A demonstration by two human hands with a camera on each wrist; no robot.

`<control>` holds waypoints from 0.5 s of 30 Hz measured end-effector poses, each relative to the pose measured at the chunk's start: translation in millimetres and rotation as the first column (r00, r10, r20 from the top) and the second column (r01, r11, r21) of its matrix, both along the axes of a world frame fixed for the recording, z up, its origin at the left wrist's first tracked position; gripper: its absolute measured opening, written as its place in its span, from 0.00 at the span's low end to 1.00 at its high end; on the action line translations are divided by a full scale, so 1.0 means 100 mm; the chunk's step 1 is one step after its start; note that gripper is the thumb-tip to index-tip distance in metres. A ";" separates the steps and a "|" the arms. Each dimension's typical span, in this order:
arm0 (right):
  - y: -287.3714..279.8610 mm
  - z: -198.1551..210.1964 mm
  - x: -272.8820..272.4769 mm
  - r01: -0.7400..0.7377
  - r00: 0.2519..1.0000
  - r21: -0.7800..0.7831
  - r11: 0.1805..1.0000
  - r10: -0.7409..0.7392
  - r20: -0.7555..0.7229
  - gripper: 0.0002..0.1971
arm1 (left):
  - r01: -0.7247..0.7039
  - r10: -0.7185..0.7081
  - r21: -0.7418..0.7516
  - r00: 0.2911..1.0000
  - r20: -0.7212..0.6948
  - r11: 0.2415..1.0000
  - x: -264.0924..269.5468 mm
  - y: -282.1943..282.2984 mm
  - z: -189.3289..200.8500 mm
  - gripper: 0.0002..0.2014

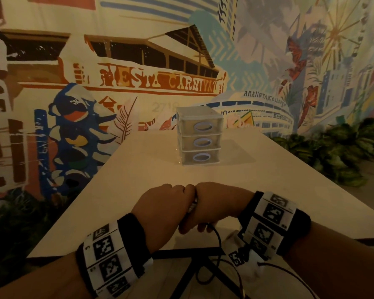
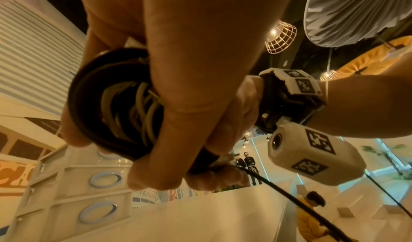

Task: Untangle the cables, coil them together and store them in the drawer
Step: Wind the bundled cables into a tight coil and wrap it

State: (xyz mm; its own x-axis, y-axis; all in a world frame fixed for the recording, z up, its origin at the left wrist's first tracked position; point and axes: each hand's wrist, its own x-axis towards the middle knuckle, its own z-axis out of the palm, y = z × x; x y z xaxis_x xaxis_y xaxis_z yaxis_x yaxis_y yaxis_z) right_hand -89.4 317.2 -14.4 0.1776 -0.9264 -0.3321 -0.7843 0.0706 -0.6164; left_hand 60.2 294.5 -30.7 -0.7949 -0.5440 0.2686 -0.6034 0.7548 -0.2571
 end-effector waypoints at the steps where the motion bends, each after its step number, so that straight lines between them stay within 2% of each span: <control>1: 0.01 -0.01 0.01 0.001 1.000 -0.009 1.000 -0.001 -0.020 0.04 | 0.000 0.000 0.017 1.000 0.002 1.000 0.00 0.00 0.00 0.12; 3: 0.03 -0.05 -0.02 -0.014 0.999 -0.048 0.999 0.012 -0.040 0.06 | -0.001 0.001 0.040 1.000 -0.005 0.999 0.02 -0.01 -0.01 0.14; 4: 0.05 -0.05 -0.04 -0.016 0.999 -0.079 0.997 0.013 -0.036 0.06 | 0.014 -0.012 0.046 0.999 -0.029 0.999 0.03 -0.02 -0.02 0.18; 8: 0.13 -0.06 -0.19 -0.020 0.999 -0.205 0.979 0.028 0.037 0.07 | 0.119 -0.099 0.073 0.969 -0.225 0.990 0.10 -0.13 0.01 0.46; 10: 0.16 -0.05 -0.29 -0.008 0.996 -0.248 0.969 0.029 0.081 0.08 | 0.175 -0.102 0.160 0.917 -0.385 0.972 0.17 -0.22 0.04 0.53; 12: 0.19 -0.05 -0.36 -0.007 0.990 -0.300 0.954 0.050 0.134 0.10 | 0.304 -0.040 0.364 0.813 -0.581 0.880 0.24 -0.29 0.04 0.58; 14: 0.21 -0.06 -0.40 0.003 0.969 -0.340 0.940 0.080 0.232 0.08 | 0.458 0.048 0.536 0.727 -0.685 0.710 0.28 -0.35 0.01 0.56; 15: 0.23 -0.06 -0.39 -0.009 0.952 -0.362 0.932 0.119 0.282 0.08 | 0.519 0.064 0.590 0.714 -0.697 0.619 0.30 -0.36 -0.01 0.52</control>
